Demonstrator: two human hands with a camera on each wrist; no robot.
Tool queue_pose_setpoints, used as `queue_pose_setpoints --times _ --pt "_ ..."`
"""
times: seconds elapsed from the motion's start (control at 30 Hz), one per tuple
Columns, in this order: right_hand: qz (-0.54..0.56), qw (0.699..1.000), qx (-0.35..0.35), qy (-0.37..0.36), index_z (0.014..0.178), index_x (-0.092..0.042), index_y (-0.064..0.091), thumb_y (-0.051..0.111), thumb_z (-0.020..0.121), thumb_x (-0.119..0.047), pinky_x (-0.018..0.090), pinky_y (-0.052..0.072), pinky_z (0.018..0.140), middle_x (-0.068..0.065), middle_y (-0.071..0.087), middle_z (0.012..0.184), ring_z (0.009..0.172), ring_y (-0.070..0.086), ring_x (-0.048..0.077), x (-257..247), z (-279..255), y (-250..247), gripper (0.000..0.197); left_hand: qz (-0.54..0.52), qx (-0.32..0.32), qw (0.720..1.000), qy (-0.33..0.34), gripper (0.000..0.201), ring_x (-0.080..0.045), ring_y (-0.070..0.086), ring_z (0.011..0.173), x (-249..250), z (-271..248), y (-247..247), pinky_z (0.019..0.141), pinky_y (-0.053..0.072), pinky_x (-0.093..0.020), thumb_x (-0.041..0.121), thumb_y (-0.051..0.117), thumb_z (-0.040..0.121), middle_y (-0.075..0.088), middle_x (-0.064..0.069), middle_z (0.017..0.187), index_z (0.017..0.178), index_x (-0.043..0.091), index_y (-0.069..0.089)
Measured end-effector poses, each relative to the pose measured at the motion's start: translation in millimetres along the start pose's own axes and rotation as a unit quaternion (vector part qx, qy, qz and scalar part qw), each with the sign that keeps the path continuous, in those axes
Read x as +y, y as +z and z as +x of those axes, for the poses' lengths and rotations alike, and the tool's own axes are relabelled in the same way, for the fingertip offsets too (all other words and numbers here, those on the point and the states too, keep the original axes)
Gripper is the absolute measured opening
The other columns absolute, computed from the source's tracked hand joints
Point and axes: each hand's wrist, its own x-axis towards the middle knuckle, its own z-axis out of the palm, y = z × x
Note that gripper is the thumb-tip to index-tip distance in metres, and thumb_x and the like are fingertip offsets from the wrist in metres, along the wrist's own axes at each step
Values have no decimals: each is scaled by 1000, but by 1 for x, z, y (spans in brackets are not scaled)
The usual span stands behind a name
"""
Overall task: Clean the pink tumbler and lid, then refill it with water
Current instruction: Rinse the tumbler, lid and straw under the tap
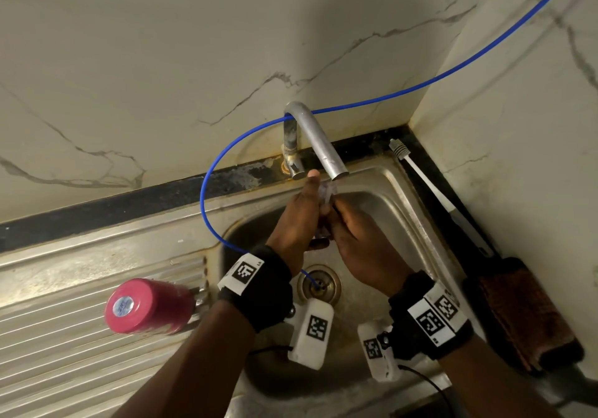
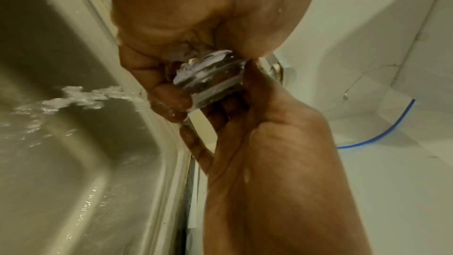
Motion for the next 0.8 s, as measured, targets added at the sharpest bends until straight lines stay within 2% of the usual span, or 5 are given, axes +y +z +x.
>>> queue_pose_setpoints --times 0.17,0.33,0.43,0.57,0.8 --pt "14 999 44 29 112 -17 69 37 111 -41 25 60 75 0 76 92 86 74 5 -6 8 -3 40 38 -8 997 68 70 -29 72 97 -13 -3 4 92 59 -46 67 17 108 74 -19 105 111 19 67" --pt "27 991 85 102 88 -11 70 38 109 -49 29 58 62 9 73 75 70 73 14 -10 16 -11 54 44 -21 992 116 49 -30 72 101 -22 -3 11 89 60 -45 59 26 112 70 -20 116 125 26 59" --pt "47 994 40 94 102 -19 69 35 110 -48 18 52 66 -7 72 81 78 70 -2 -12 13 -10 45 4 -3 991 130 50 -36 71 104 -19 -3 8 96 59 -51 57 29 113 68 -25 118 122 19 60" --pt "51 997 7 60 125 -19 60 39 112 -35 23 56 85 -3 71 110 101 70 3 -10 10 -7 29 -25 28 995 90 52 -33 73 110 -12 -2 4 100 58 -62 65 31 109 73 -14 118 124 26 62" --pt "-22 989 145 36 94 -18 68 42 110 -39 13 43 49 -3 65 69 57 62 -4 -12 13 -10 38 -9 19 996 82 30 -27 76 98 -7 -9 9 89 65 -55 50 39 113 70 -10 108 123 24 51"
